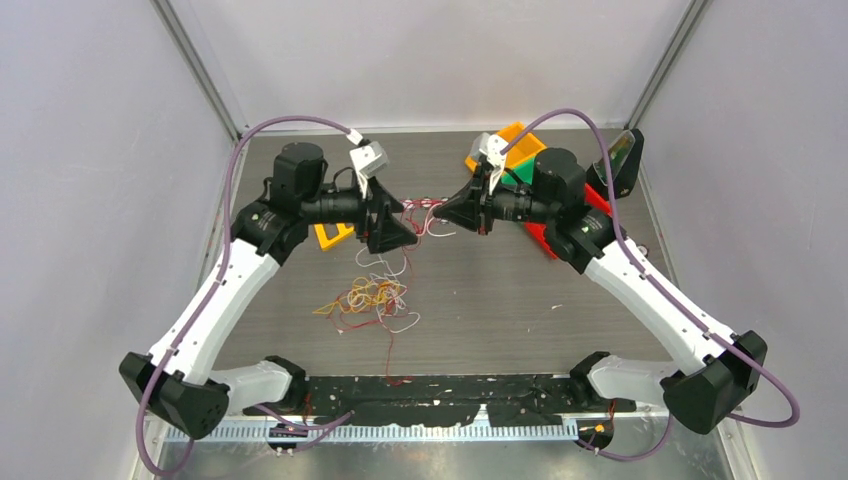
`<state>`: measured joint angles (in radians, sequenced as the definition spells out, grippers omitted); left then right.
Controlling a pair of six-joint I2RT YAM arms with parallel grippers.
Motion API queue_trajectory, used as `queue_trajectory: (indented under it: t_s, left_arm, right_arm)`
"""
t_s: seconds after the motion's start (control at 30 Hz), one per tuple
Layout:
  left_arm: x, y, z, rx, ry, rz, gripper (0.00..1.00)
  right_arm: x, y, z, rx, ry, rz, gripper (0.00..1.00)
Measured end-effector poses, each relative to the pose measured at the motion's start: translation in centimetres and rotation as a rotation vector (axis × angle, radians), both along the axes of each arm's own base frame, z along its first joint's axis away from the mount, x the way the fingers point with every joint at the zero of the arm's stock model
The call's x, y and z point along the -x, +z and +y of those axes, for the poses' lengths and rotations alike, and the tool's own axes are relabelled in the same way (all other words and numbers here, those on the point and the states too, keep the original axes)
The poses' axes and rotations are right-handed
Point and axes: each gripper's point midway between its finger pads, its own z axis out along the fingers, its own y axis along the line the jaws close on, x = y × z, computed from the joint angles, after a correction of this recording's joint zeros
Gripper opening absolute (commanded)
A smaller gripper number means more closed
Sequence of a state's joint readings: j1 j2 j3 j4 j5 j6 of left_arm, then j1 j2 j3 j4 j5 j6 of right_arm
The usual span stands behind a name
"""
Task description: Untangle the cables
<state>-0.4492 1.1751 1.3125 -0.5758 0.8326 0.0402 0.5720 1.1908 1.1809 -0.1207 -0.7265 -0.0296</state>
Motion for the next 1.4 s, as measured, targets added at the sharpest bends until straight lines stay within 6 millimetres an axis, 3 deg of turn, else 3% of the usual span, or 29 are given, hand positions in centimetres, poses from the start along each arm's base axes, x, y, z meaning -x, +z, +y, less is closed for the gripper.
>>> queue_trajectory:
  t_s: [0.03,0.13,0.17,0.3,0.4,0.43,0.5,0.63,0.7,0.73,0.8,0.83,1.0,1.2,1.27,1.3,1.37,1.4]
  left_arm:
    - [-0.2,0.1,-0.4,0.011,0.006,0.017,0.7]
    - [-0.6,0.6,-1.6,0.056,0.008,0.064,0.08]
    - [-0.5,0.8,-2.0,0.069,-0.001,0.075,0.0]
    - [0.5,1.2,-2.5,0.093,-0.054,0.089,0.0]
    - [1.1,0.9,-1.7,0.099,-0.061,0.089,0.0]
    - [1.1,0.8,-1.2,0.1,-0.051,0.087,0.0]
    - [0.9,0.8,-0.2,0.104,-0.025,0.076,0.0]
    - [-0.2,1.4,1.6,0.117,0.024,0.046,0.0]
    - [-0.6,1.5,2.1,0.116,0.033,0.034,0.0]
    - [-0.6,1.5,2.2,0.117,0.029,0.033,0.0]
    - [-0.2,1.7,2.0,0.126,0.011,0.043,0.0]
    - [-0.1,1.9,1.9,0.135,0.004,0.053,0.0]
    - [-0.4,3.5,0.7,0.215,-0.023,0.089,0.0]
    - [-0.8,5.0,-0.5,0.29,-0.056,0.156,0.0]
    - [-0.6,5.5,-0.7,0.307,-0.07,0.168,0.0]
    - [-0.5,5.8,-0.8,0.315,-0.076,0.17,0.0]
    - [-0.2,6.2,-0.8,0.325,-0.085,0.174,0.0]
    - [-0.1,6.3,-0.7,0.325,-0.088,0.176,0.0]
  right_arm:
    - [0.2,0.0,0.2,0.0,0.007,-0.002,0.07]
    - [0.7,0.0,0.7,0.003,0.023,-0.011,0.14]
    - [0.8,0.0,0.7,0.005,0.024,-0.015,0.15]
    - [0.4,-0.5,0.4,0.032,0.006,-0.03,0.24]
    - [-0.2,-1.1,-0.8,0.073,-0.015,-0.041,0.17]
    - [-0.5,-1.4,-1.4,0.088,-0.025,-0.045,0.09]
    - [-0.9,-2.1,-3.2,0.139,-0.048,-0.064,0.06]
    - [-0.8,-3.8,-7.1,0.237,-0.089,-0.07,0.09]
    - [-0.7,-4.4,-8.4,0.265,-0.101,-0.052,0.4]
    - [-0.7,-4.6,-8.6,0.269,-0.102,-0.035,0.61]
    - [-0.6,-4.7,-8.2,0.251,-0.089,0.017,0.76]
    - [-0.7,-4.5,-7.8,0.236,-0.083,0.035,0.8]
    - [0.4,-2.4,-2.6,0.119,0.012,0.057,1.0]
    - [1.9,-1.1,3.1,0.035,0.118,-0.001,0.96]
    - [1.4,-1.3,4.3,0.022,0.119,-0.02,0.68]
    - [0.9,-1.6,4.8,0.018,0.111,-0.027,0.34]
    - [-0.2,-2.1,5.5,0.017,0.091,-0.032,0.09]
    - [-0.7,-2.6,5.6,0.023,0.074,-0.028,0.07]
